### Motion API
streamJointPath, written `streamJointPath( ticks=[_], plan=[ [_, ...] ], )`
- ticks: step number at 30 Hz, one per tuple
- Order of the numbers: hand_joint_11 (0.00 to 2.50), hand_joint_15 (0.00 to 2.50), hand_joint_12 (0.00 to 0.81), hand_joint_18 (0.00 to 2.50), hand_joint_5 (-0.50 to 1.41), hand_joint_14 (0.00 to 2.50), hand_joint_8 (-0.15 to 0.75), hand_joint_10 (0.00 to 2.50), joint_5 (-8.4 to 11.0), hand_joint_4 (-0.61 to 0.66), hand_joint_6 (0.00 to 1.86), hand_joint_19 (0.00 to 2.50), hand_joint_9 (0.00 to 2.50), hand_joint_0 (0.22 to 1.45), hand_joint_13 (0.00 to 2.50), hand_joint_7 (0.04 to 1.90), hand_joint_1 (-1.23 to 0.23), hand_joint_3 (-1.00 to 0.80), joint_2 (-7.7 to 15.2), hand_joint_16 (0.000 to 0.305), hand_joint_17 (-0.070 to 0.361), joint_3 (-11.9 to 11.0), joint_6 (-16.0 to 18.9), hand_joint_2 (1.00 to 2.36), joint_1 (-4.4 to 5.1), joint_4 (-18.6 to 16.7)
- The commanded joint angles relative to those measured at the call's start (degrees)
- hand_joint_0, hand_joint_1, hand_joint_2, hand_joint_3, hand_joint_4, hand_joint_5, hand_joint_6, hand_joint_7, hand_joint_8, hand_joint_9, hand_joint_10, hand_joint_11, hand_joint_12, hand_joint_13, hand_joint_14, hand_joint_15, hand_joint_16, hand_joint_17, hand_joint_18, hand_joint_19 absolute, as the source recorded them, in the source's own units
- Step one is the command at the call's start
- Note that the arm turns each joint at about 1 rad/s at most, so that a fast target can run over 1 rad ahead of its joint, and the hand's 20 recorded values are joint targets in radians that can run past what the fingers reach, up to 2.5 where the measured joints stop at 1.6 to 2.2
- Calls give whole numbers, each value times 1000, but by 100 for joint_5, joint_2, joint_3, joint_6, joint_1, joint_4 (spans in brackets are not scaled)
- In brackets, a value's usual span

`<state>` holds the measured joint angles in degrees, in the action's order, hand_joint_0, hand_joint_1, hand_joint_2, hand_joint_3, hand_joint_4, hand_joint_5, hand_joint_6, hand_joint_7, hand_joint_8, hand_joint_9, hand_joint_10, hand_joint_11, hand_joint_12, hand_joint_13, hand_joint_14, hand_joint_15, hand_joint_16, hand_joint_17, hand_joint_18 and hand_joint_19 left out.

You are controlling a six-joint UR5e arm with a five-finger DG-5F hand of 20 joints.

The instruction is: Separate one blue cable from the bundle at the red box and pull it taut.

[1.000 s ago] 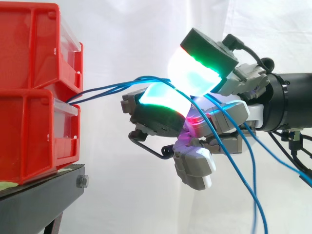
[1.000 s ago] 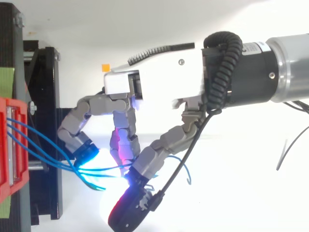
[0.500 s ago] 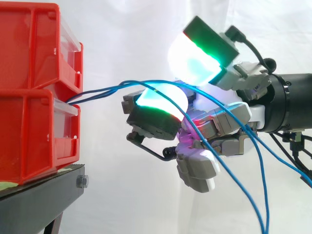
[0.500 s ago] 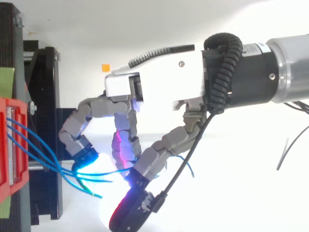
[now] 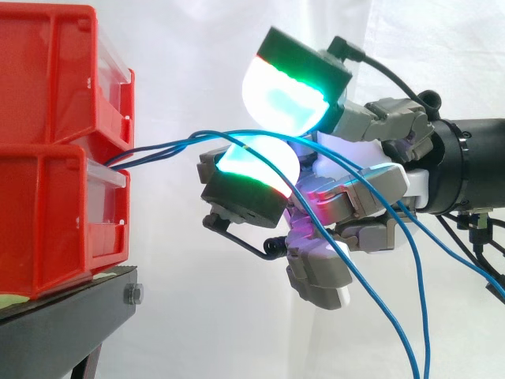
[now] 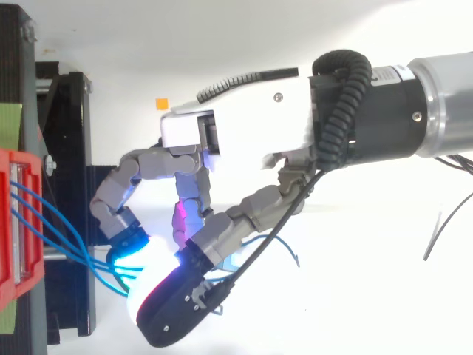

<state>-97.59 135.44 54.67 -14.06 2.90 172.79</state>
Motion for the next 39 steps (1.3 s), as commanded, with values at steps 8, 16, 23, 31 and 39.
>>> streamJointPath(
  ticks=[8, 16, 23, 31, 39],
  plan=[
    [1306, 708, 457, 1117, -84, 25, 407, 27, -6, 93, 870, 660, 1507, 582, 1212, 1260, -793, -214, 9, 57, 128, 0, 0, 1017, 8, 0],
    [1351, 712, 429, 1051, -111, 26, 389, 28, -6, 112, 885, 642, 1392, 700, 1149, 1311, -938, -352, 0, 52, 117, 0, 0, 1013, 0, 0],
    [1338, 697, 412, 1029, -105, 27, 387, 28, -6, 46, 907, 601, 1398, 673, 1128, 1312, -943, -500, 0, 51, 114, 0, 0, 1000, 0, 0],
    [1303, 697, 437, 1099, -65, 25, 410, 27, -6, 101, 893, 626, 1528, 502, 1192, 1189, -802, -500, 0, 55, 123, -9, 0, 1000, 8, 0],
    [1244, 714, 431, 1055, -77, 26, 376, 28, -6, 68, 852, 693, 1503, 586, 1179, 1107, -519, -500, 0, 51, 115, -9, 0, 1000, 8, 0]
  ],
)
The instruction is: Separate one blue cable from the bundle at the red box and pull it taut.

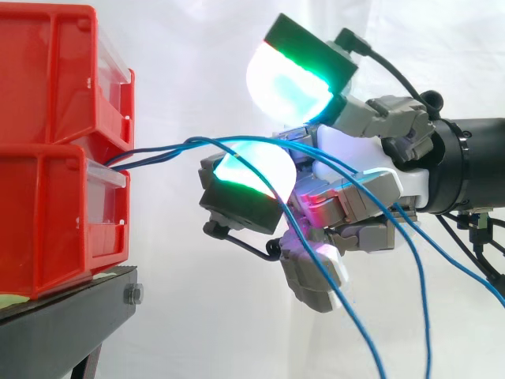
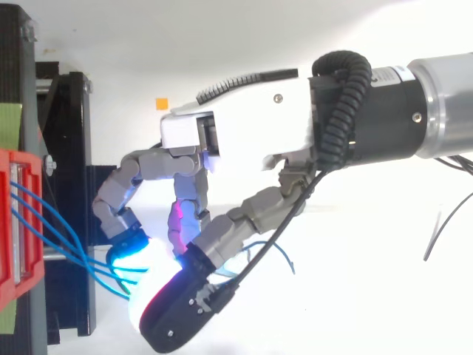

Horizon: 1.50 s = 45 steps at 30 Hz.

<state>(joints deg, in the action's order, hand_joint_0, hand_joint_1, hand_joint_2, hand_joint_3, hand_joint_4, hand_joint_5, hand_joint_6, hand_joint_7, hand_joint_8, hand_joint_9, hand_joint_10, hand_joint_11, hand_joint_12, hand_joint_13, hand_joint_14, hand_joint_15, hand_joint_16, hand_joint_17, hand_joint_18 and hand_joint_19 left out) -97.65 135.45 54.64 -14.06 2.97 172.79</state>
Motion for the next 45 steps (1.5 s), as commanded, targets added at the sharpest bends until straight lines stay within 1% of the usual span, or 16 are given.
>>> streamJointPath(
  ticks=[1, 4, 9, 15, 19, 21, 23, 26, 27, 29, 33, 35, 39, 41, 42, 45],
  plan=[
    [1241, 712, 430, 1048, -79, 25, 376, 27, 0, 63, 850, 698, 1497, 595, 1180, 1098, -524, -500, 8, 51, 115, -6, 0, 1000, 2, 0],
    [1229, 711, 430, 1041, -85, 26, 371, 27, 0, 73, 838, 711, 1478, 606, 1176, 1096, -561, -490, -1, 52, 116, -6, 0, 1000, 2, 0],
    [1228, 719, 433, 1030, -100, 24, 376, 27, -26, 72, 812, 723, 1441, 590, 1168, 1088, -625, -316, -1, 54, 121, 3, 0, 1013, -7, 9],
    [1221, 710, 451, 1054, -126, 25, 395, 25, -35, 98, 818, 701, 1386, 582, 1173, 1065, -677, -253, 8, 58, 131, 3, 9, 1015, -7, 9],
    [1220, 704, 446, 1045, -137, 25, 387, 25, -26, 108, 826, 698, 1372, 582, 1164, 1052, -685, -266, 8, 57, 129, 3, 9, 1015, -7, 9],
    [1204, 707, 436, 1026, -135, 25, 372, 25, -26, 111, 820, 718, 1381, 581, 1155, 1042, -660, -347, -1, 55, 124, 3, 9, 1011, -7, 9],
    [1200, 703, 437, 1027, -127, 25, 374, 26, -26, 110, 810, 710, 1388, 578, 1156, 1058, -635, -389, -1, 55, 124, 3, 9, 1009, -7, 9],
    [1204, 711, 438, 1025, -122, 25, 374, 26, -26, 126, 805, 710, 1398, 582, 1155, 1017, -593, -408, 8, 55, 123, 3, 0, 1008, -7, 9],
    [1203, 709, 437, 1023, -118, 25, 376, 26, -26, 124, 794, 713, 1401, 592, 1154, 1012, -577, -393, -1, 55, 123, 3, 0, 1009, -7, 9],
    [1192, 715, 435, 1022, -109, 23, 371, 26, -26, 117, 765, 712, 1399, 598, 1153, 1065, -573, -358, -1, 55, 123, 3, 0, 1012, -7, 9],
    [1217, 705, 449, 1036, -112, 26, 388, 25, -26, 103, 759, 701, 1364, 585, 1153, 1100, -610, -209, 8, 57, 128, 3, 0, 1019, -7, 9],
    [1207, 708, 465, 1062, -124, 22, 408, 24, -26, 117, 785, 681, 1351, 579, 1161, 1052, -634, -157, -1, 60, 136, 3, 0, 1018, -7, 18],
    [1230, 705, 469, 1077, -145, 22, 415, 21, -26, 132, 819, 668, 1326, 578, 1153, 1000, -687, -104, 8, 63, 143, 3, 0, 1018, -7, 18],
    [1226, 697, 473, 1081, -149, 23, 418, 22, -26, 133, 825, 663, 1313, 578, 1154, 1017, -703, -87, -1, 64, 144, 3, 0, 1017, -7, 18],
    [1244, 695, 480, 1090, -162, 23, 420, 22, -26, 134, 845, 651, 1312, 585, 1153, 1012, -737, -68, -1, 65, 147, 3, 0, 1017, -7, 18],
    [1248, 697, 468, 1064, -171, 22, 409, 21, -26, 117, 859, 652, 1292, 601, 1137, 1040, -769, -54, -1, 63, 142, 3, 0, 1019, -7, 18]
  ],
)
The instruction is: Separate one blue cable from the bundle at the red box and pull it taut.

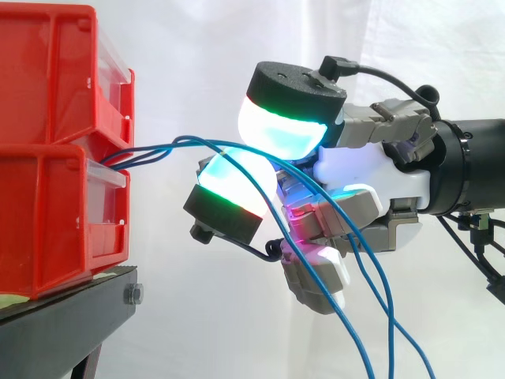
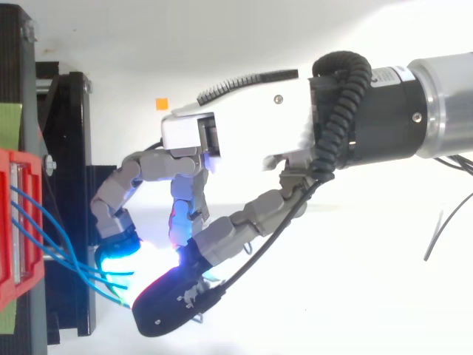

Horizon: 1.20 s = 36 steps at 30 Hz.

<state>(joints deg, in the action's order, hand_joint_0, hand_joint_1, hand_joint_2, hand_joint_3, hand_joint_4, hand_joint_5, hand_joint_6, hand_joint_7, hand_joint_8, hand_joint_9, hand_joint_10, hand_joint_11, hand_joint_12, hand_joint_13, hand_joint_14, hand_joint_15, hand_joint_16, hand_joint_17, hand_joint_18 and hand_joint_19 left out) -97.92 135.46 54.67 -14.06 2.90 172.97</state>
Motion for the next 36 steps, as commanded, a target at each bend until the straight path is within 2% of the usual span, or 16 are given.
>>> streamJointPath(
  ticks=[1, 5, 9, 13, 18, 21, 24, 25, 30, 33, 36],
  plan=[
    [1258, 702, 458, 1046, -175, 23, 403, 21, 1, 110, 865, 663, 1279, 605, 1125, 1035, -777, -61, 7, 61, 138, 0, 0, 1019, 0, 0],
    [1284, 707, 440, 1005, -182, 25, 382, 23, 1, 84, 875, 668, 1250, 618, 1100, 1067, -819, -116, 7, 58, 130, 0, 0, 1022, 0, 0],
    [1307, 701, 427, 989, -187, 24, 373, 23, 1, 78, 918, 641, 1259, 682, 1091, 1093, -910, -297, -2, 55, 124, 0, 0, 1014, 0, 0],
    [1325, 696, 421, 989, -179, 26, 373, 23, 1, 91, 924, 614, 1280, 729, 1095, 1071, -930, -500, -2, 54, 122, 0, 0, 1000, 0, 0],
    [1340, 694, 416, 993, -162, 27, 376, 23, 1, 104, 920, 604, 1312, 683, 1104, 1075, -932, -500, 7, 53, 120, 9, 0, 1000, 0, 0],
    [1354, 697, 423, 997, -150, 24, 388, 24, 1, 109, 914, 627, 1341, 588, 1124, 1090, -892, -500, -2, 54, 120, 0, 0, 1000, 0, 0],
    [1330, 700, 437, 1034, -132, 23, 401, 23, 1, 116, 902, 633, 1380, 520, 1149, 1065, -760, -500, -2, 56, 127, 0, 9, 1000, 0, 0],
    [1312, 698, 442, 1045, -127, 25, 399, 24, -8, 121, 896, 642, 1393, 519, 1158, 1020, -704, -500, -2, 56, 127, 0, 9, 1000, 0, 0],
    [1315, 692, 444, 1060, -118, 24, 398, 24, -8, 130, 871, 648, 1427, 519, 1175, 1032, -556, -500, -2, 56, 126, 0, 9, 1000, 0, 0],
    [1317, 704, 430, 1038, -118, 23, 384, 25, -8, 116, 864, 674, 1420, 568, 1165, 1047, -509, -500, -2, 53, 120, 0, 9, 1000, 0, 0],
    [1292, 708, 430, 1029, -118, 24, 370, 24, -8, 93, 857, 693, 1419, 606, 1163, 1082, -534, -500, -2, 52, 118, 0, 9, 1000, 0, 0]
  ],
)
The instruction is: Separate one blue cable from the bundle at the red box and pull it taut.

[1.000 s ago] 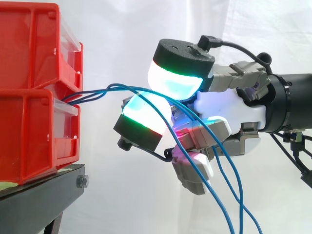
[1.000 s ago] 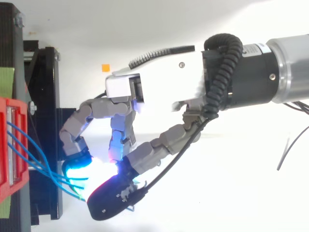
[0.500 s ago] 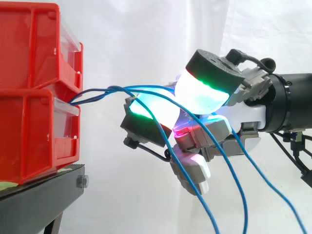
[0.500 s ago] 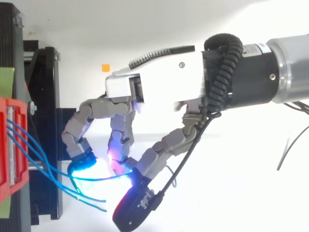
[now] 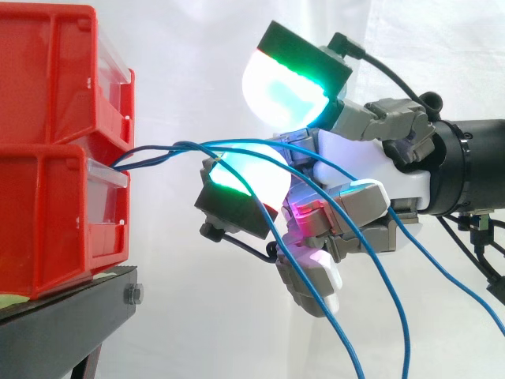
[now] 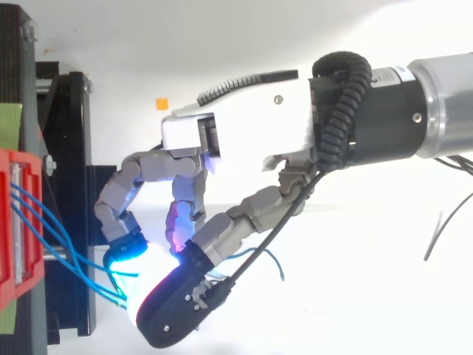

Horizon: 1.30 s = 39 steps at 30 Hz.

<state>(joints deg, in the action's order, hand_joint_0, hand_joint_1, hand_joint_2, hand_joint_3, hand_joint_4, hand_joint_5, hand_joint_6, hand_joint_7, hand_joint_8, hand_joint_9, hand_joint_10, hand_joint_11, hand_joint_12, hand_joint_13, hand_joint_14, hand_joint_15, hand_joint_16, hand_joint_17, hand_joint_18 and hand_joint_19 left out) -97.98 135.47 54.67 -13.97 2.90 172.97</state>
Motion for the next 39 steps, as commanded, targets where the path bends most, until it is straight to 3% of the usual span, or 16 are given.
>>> streamJointPath(
  ticks=[1, 8, 15, 17, 20, 22, 27, 30, 35, 39],
  plan=[
    [1315, 705, 434, 1028, -118, 25, 376, 25, -2, 89, 857, 694, 1417, 609, 1164, 1084, -546, -472, -3, 53, 118, 0, 9, 1002, 0, -9],
    [1309, 688, 473, 1100, -117, 24, 425, 25, 7, 111, 862, 648, 1412, 576, 1185, 1207, -654, -188, -3, 61, 137, 0, 9, 1016, 0, 0],
    [1312, 695, 465, 1092, -122, 24, 418, 23, -46, 94, 894, 640, 1395, 595, 1162, 1257, -752, -51, -3, 61, 137, 0, 9, 1021, -9, 71],
    [1275, 658, 455, 1087, -122, 23, 415, 22, -63, 57, 903, 626, 1392, 599, 1142, 1226, -761, -45, -3, 60, 135, 0, 9, 1020, -18, 150],
    [894, 414, 406, 1056, -121, 15, 406, 24, -63, 14, 906, 531, 1313, 597, 1015, 1176, -762, -43, -12, 57, 128, -18, 0, 1019, -9, 229],
    [846, 393, 403, 1047, -120, 14, 401, 19, -63, 8, 904, 504, 1299, 593, 1013, 1164, -759, -36, -47, 56, 127, -26, -105, 1019, -9, 317],
    [687, 381, 411, 1034, -117, 15, 403, 20, -28, 7, 900, 483, 1178, 590, 990, 1166, -759, -37, -241, 56, 126, -18, -598, 1018, 17, 554],
    [605, 385, 414, 1030, -116, 13, 406, 15, 25, 11, 899, 484, 1081, 589, 980, 1160, -759, -36, -443, 57, 129, -18, -861, 1017, 26, 1037],
    [555, 391, 428, 1032, -114, 13, 421, 14, 174, 22, 899, 491, 1003, 586, 967, 1153, -754, -38, -478, 58, 132, -18, -861, 1015, 35, 1398],
    [526, 404, 433, 1033, -115, 13, 419, 13, 280, 11, 897, 501, 905, 584, 955, 1157, -750, -41, -469, 59, 132, -9, -650, 1015, 44, 1389]
  ],
)
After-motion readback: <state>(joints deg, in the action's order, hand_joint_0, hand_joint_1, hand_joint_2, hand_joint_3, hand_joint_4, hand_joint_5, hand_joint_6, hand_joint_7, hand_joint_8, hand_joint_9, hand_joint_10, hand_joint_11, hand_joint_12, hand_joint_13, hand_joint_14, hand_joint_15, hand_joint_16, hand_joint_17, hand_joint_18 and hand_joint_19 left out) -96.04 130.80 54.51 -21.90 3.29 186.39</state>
